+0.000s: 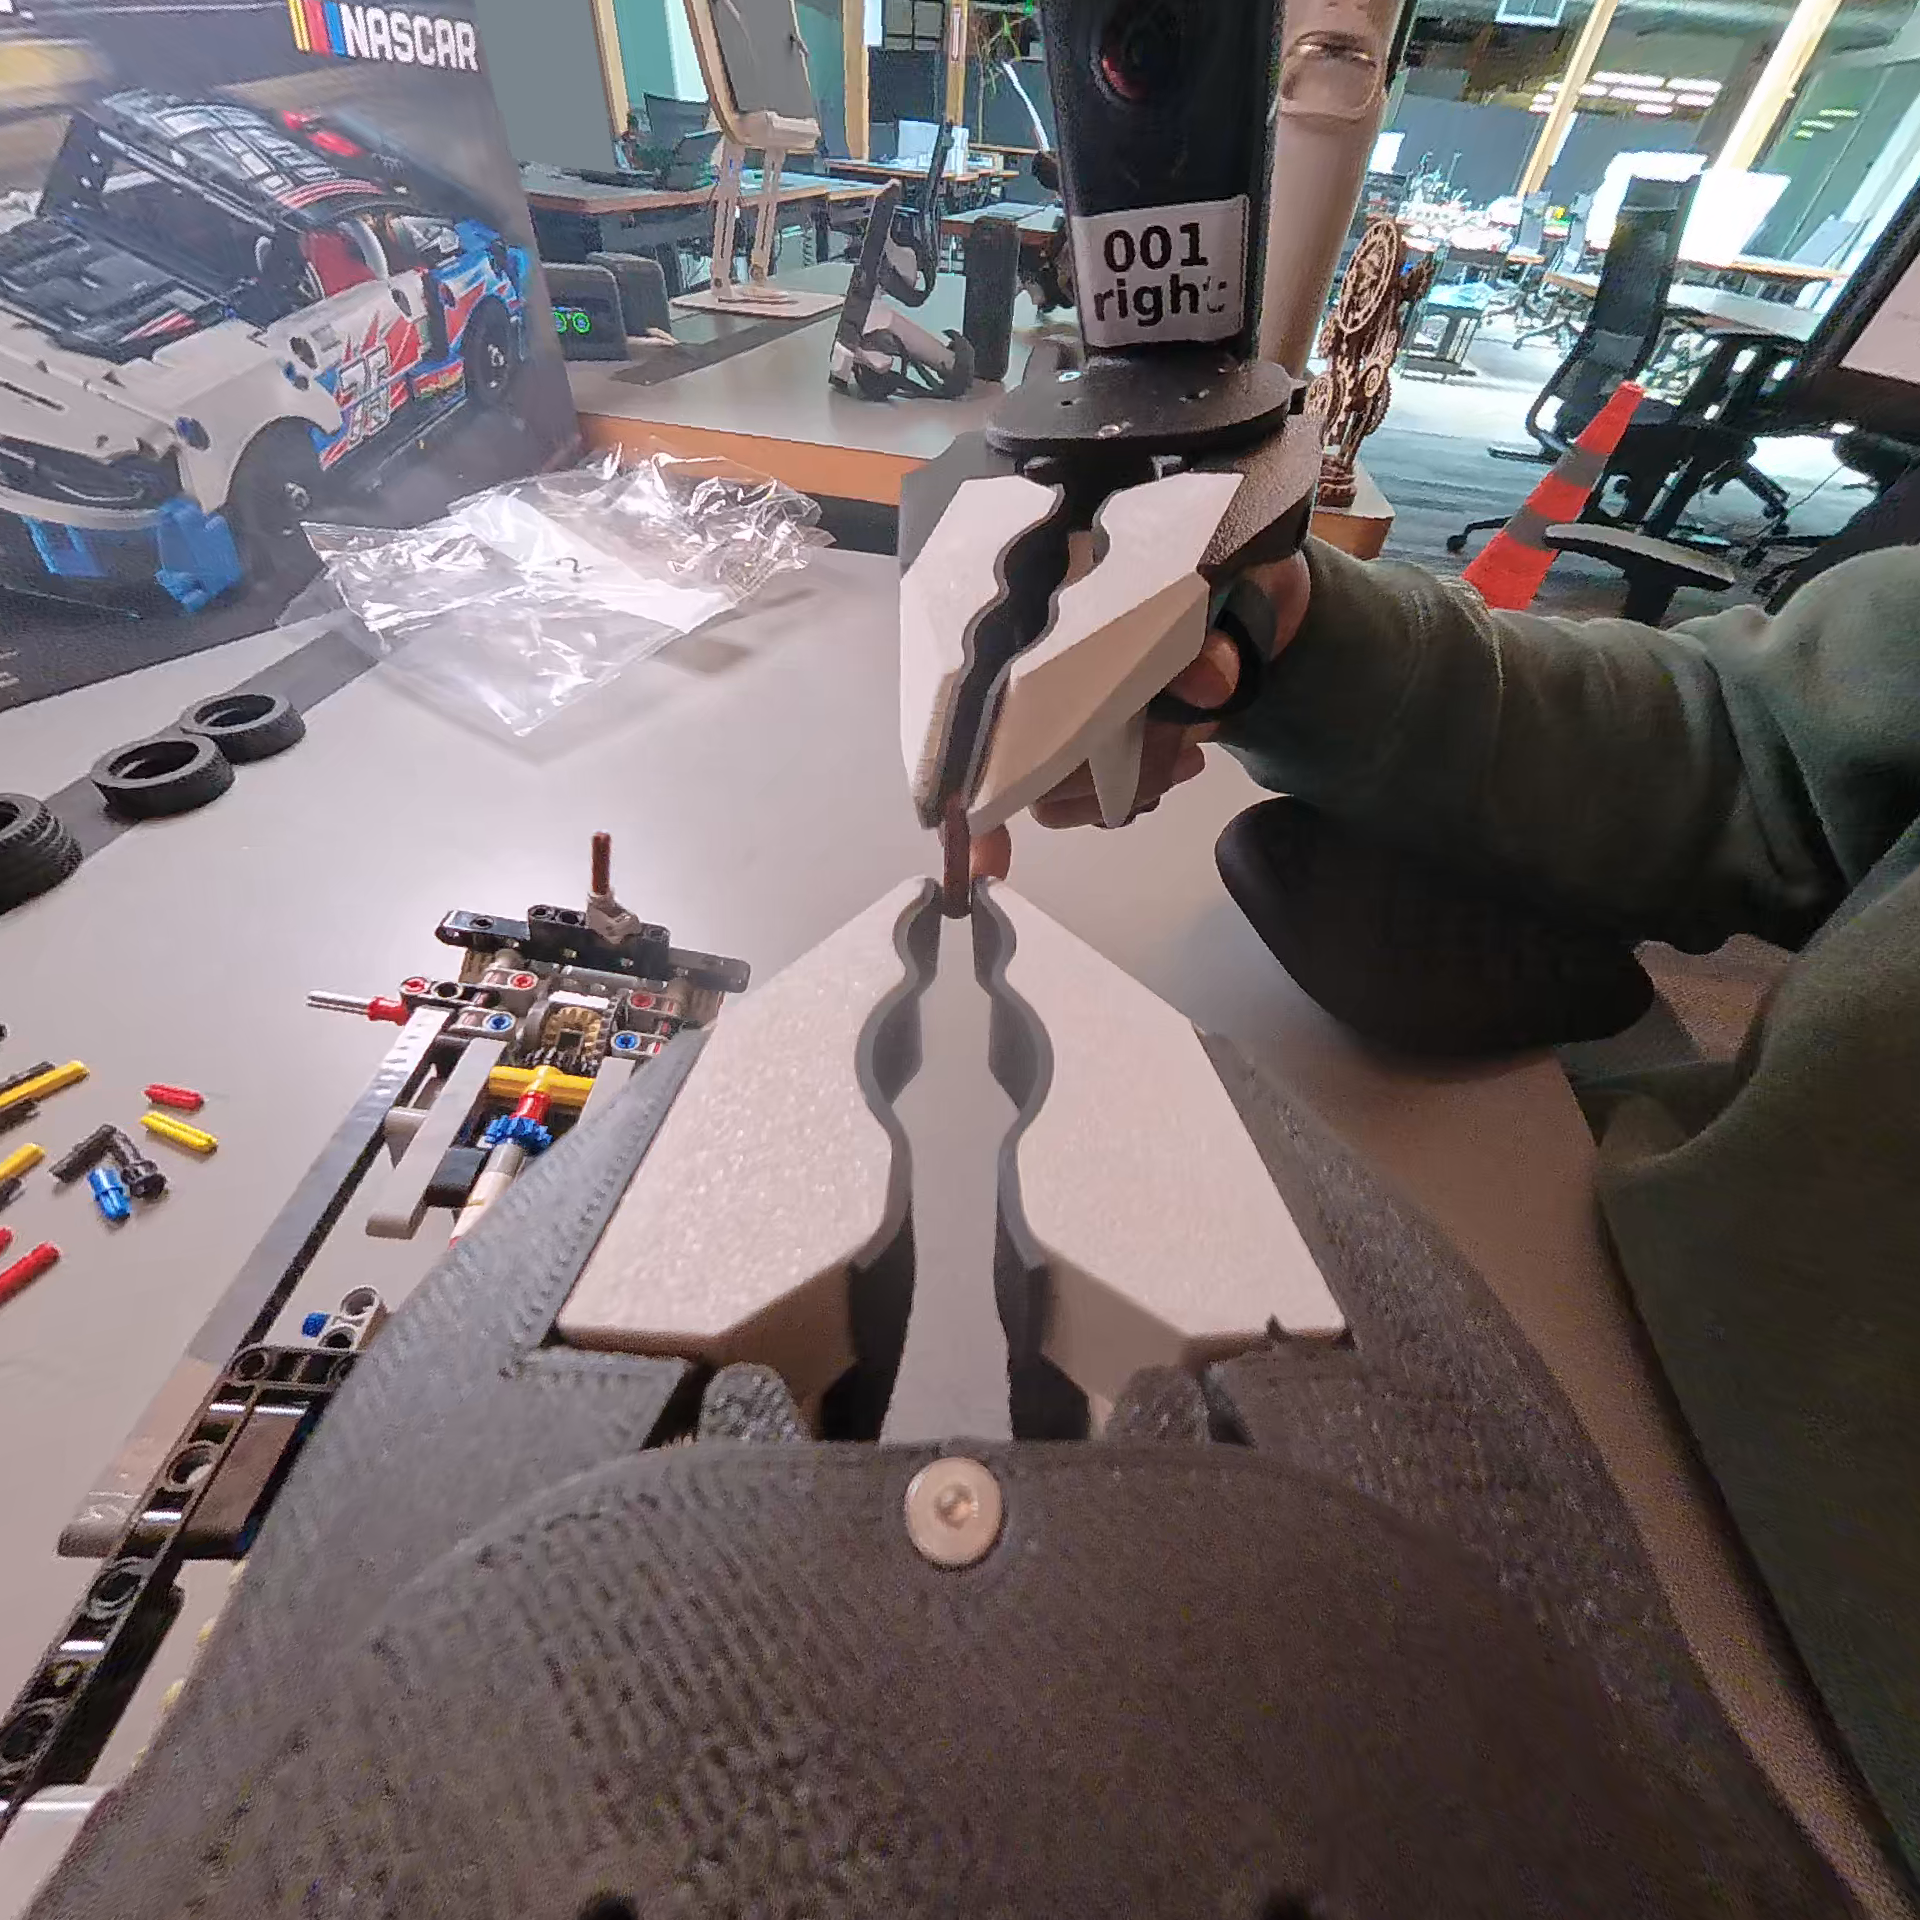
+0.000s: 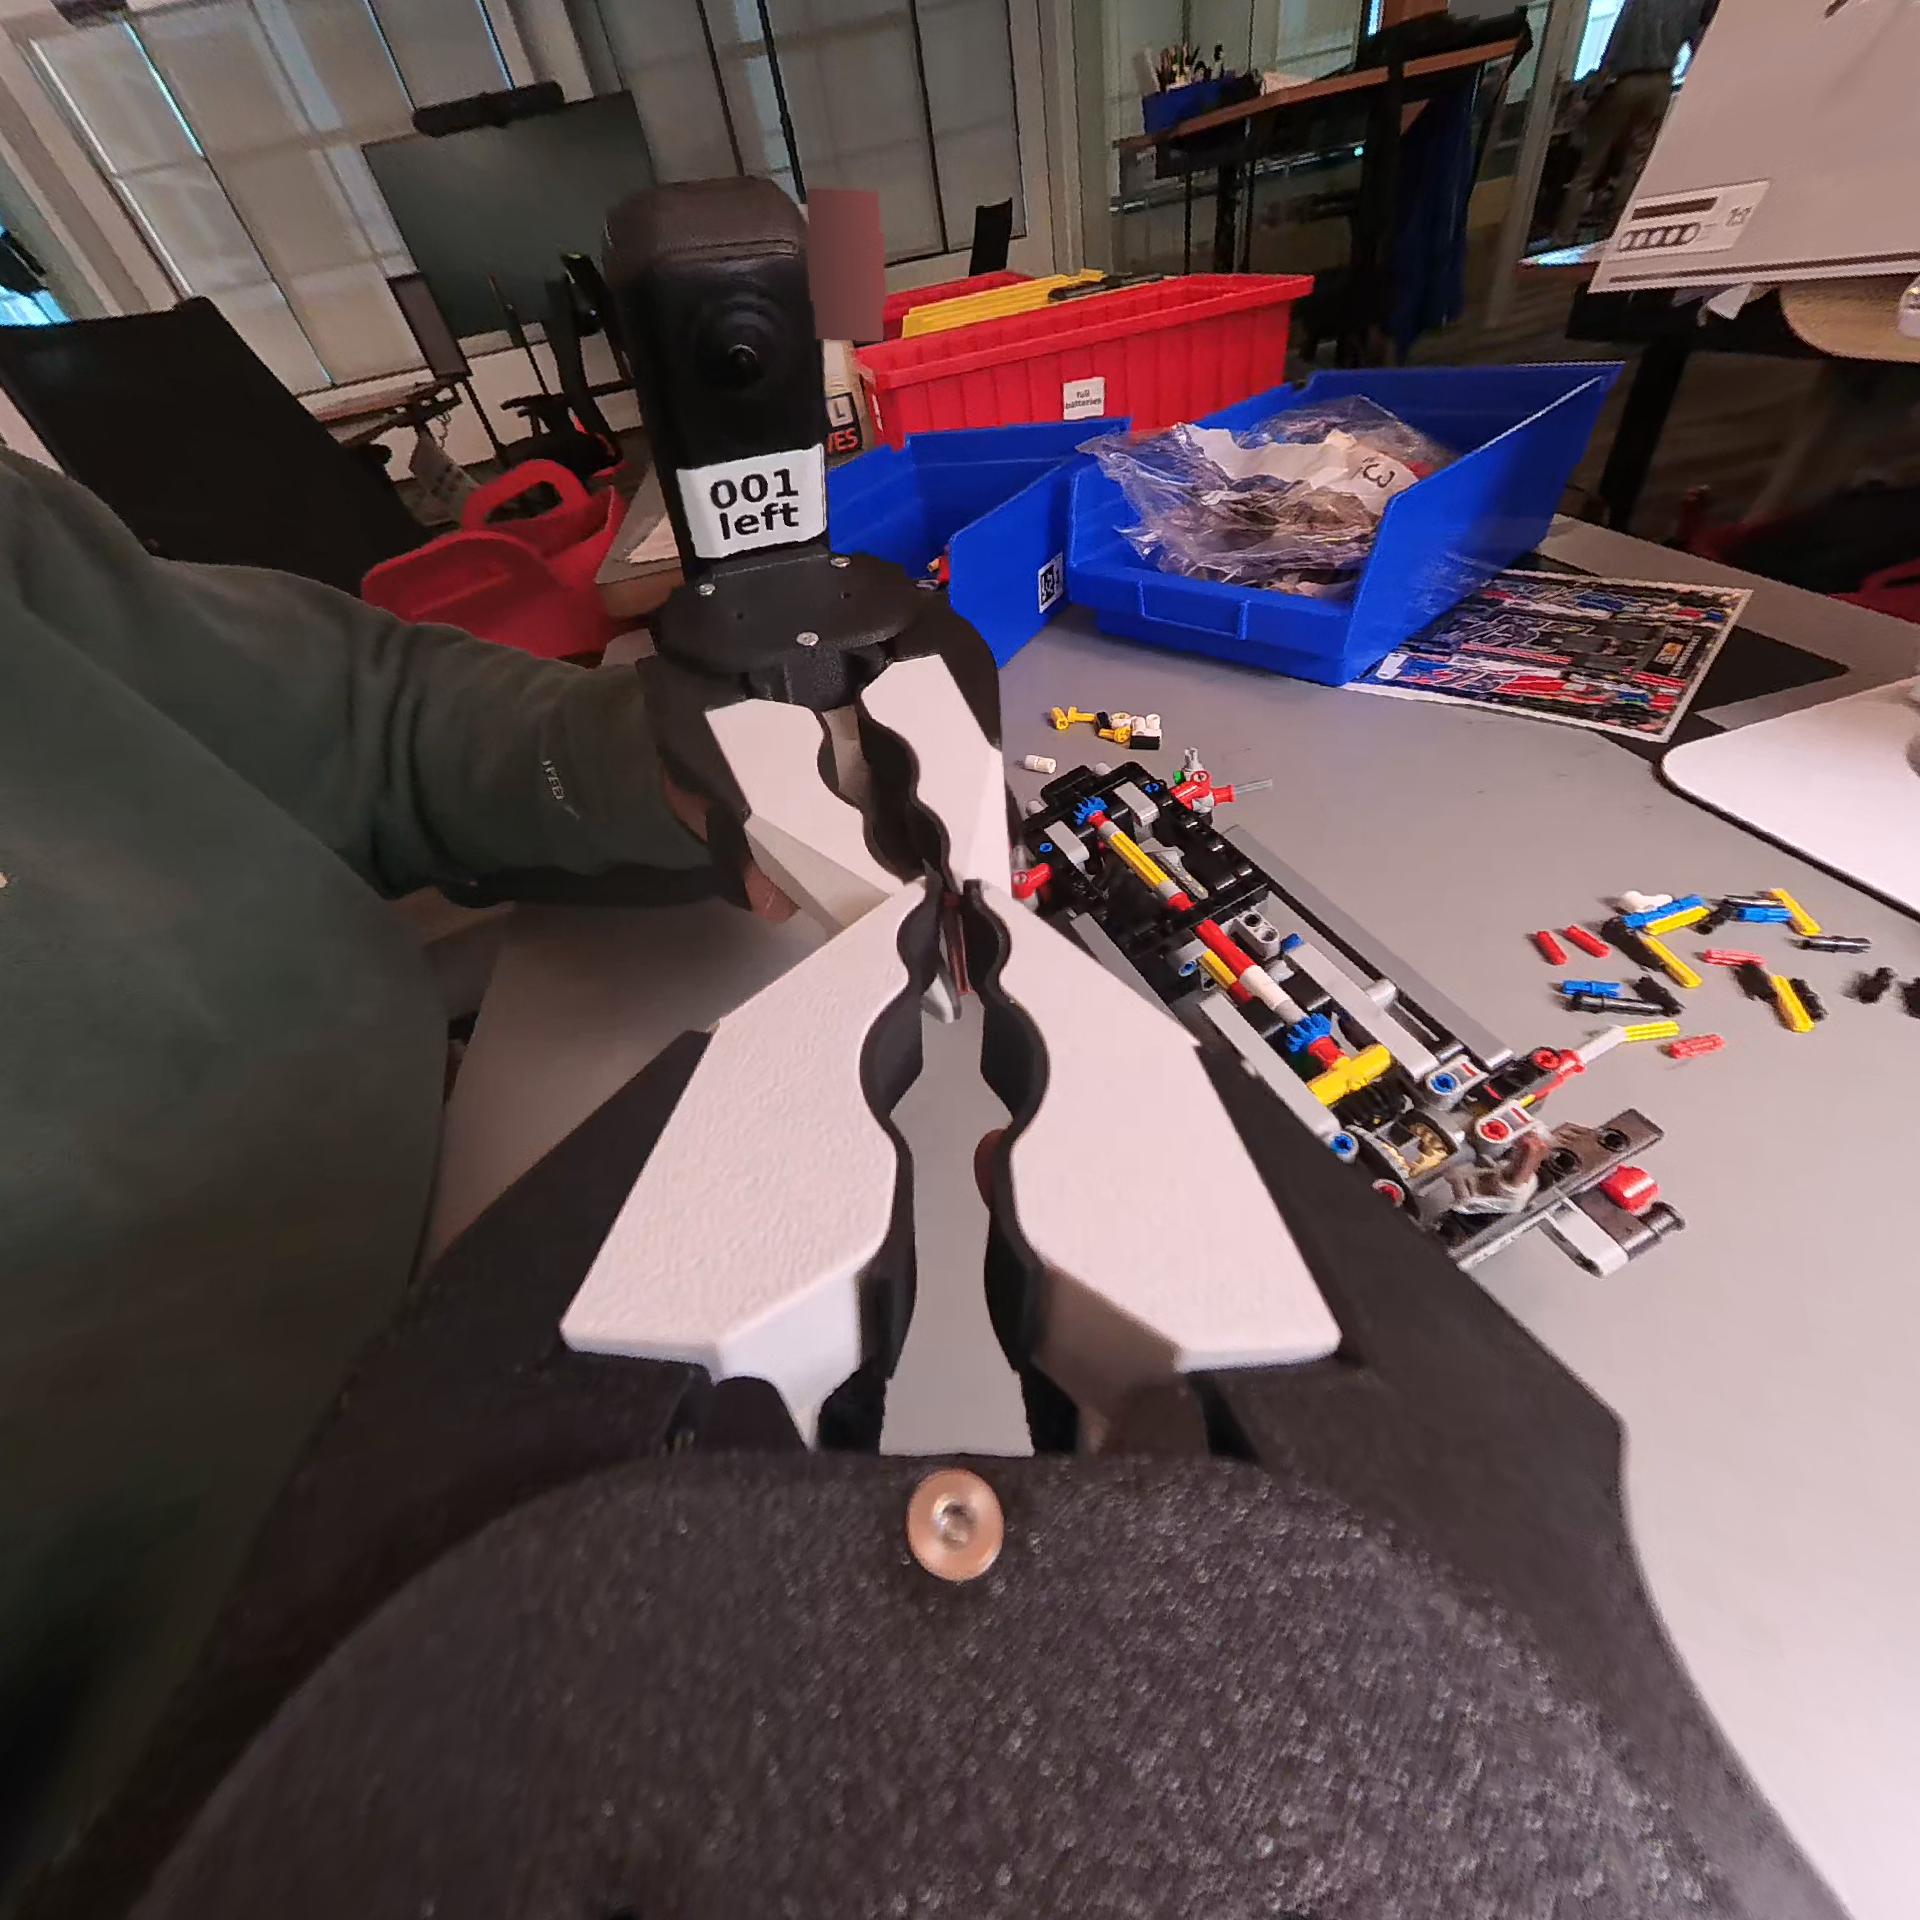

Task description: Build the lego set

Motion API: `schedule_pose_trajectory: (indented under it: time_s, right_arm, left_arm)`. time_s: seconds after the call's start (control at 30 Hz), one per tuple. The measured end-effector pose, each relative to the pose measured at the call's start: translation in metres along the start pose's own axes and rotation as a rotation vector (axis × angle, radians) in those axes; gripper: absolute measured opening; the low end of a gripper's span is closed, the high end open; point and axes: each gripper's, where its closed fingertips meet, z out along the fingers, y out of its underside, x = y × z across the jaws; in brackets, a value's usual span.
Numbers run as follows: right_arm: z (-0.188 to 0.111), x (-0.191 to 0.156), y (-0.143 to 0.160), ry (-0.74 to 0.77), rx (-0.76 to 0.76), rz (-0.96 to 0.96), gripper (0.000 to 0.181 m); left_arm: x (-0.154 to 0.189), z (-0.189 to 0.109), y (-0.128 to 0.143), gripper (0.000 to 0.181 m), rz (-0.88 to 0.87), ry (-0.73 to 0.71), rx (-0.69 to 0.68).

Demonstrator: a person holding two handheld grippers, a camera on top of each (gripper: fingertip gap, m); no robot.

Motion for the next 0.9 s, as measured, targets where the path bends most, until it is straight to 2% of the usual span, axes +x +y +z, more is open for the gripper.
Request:
schedule_pose_trajectory:
  time_s: [0.13,0.2,0.27,0.37,0.5,0.77,0.8,0.87,0.9]
  right_arm:
    - [-0.001,-0.003,-0.006,-0.017,0.037,-0.005,0.001]
    - [-0.006,-0.004,-0.010,-0.029,0.056,-0.029,0.008]
    - [-0.009,-0.003,-0.004,-0.027,0.009,-0.090,0.013]
    - [-0.011,-0.002,0.008,-0.051,-0.056,-0.178,0.013]
    - [-0.013,0.000,0.013,-0.099,-0.087,-0.211,0.008]
    - [-0.023,0.019,0.024,-0.122,-0.151,-0.248,0.001]
    - [-0.025,0.023,0.024,-0.119,-0.154,-0.250,0.001]
    - [-0.033,0.037,0.021,-0.097,-0.147,-0.255,0.001]
    - [-0.039,0.050,0.017,-0.065,-0.139,-0.258,0.000]
  left_arm:
    - [0.001,-0.002,-0.005,0.003,0.028,0.006,0.048]
    - [0.000,-0.004,-0.007,0.003,0.003,0.027,0.078]
    - [0.000,-0.005,-0.007,0.003,-0.009,0.055,0.092]
    - [0.001,-0.001,-0.001,0.003,-0.005,0.078,0.062]
    - [0.004,0.011,0.007,0.003,0.019,0.098,0.000]
    - [-0.007,0.032,0.009,0.003,-0.006,0.083,-0.026]
    - [-0.011,0.034,0.010,0.007,-0.009,0.062,-0.036]
    - [-0.024,0.032,0.006,0.028,0.032,-0.013,-0.070]
    - [-0.032,0.027,0.002,0.030,0.074,-0.064,-0.085]
